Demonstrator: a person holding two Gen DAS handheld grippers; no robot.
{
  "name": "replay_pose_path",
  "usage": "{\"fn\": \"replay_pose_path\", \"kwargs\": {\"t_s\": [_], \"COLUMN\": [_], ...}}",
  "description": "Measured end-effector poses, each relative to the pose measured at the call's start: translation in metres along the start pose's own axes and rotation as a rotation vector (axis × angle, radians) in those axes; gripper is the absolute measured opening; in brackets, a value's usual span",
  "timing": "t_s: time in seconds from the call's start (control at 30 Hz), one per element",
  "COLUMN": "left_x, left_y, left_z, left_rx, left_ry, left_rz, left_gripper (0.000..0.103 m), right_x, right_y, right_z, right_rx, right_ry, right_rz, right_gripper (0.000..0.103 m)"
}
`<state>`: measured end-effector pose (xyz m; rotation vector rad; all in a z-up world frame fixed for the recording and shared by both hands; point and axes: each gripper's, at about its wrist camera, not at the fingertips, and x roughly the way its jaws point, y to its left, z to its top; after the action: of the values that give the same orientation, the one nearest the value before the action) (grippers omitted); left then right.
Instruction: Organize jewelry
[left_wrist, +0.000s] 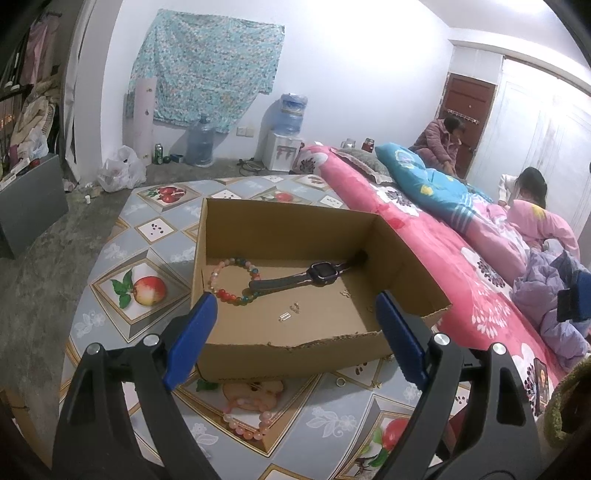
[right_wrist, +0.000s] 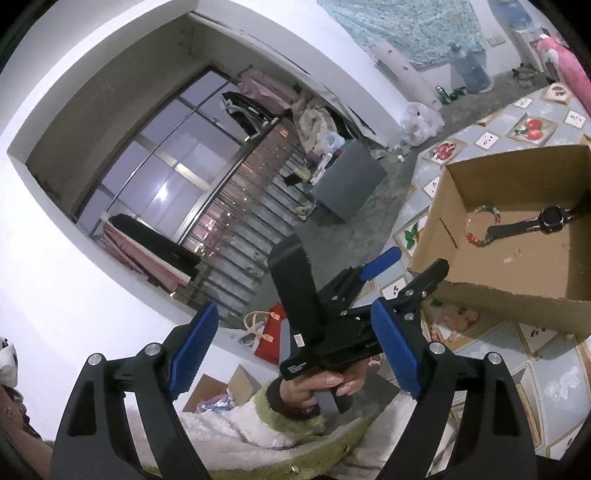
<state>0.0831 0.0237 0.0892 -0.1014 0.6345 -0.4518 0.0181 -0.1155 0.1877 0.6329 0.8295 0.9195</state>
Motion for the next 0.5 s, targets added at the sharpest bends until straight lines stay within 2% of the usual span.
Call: {"fn": "replay_pose_path", "kwargs": {"t_s": [0.5], "left_x": [-0.001], "left_y": [-0.001], "left_z": [0.001], "left_rx": [0.000], "left_ry": [0.001], "left_rz": [0.003], "left_gripper": [0.083], "right_x": [-0.015], "right_y": [0.006], "right_z": [0.006], "right_rx": [-0.048], "right_ry": [-0.055], "right_rz": [0.017], "right_gripper": [0.083]}}
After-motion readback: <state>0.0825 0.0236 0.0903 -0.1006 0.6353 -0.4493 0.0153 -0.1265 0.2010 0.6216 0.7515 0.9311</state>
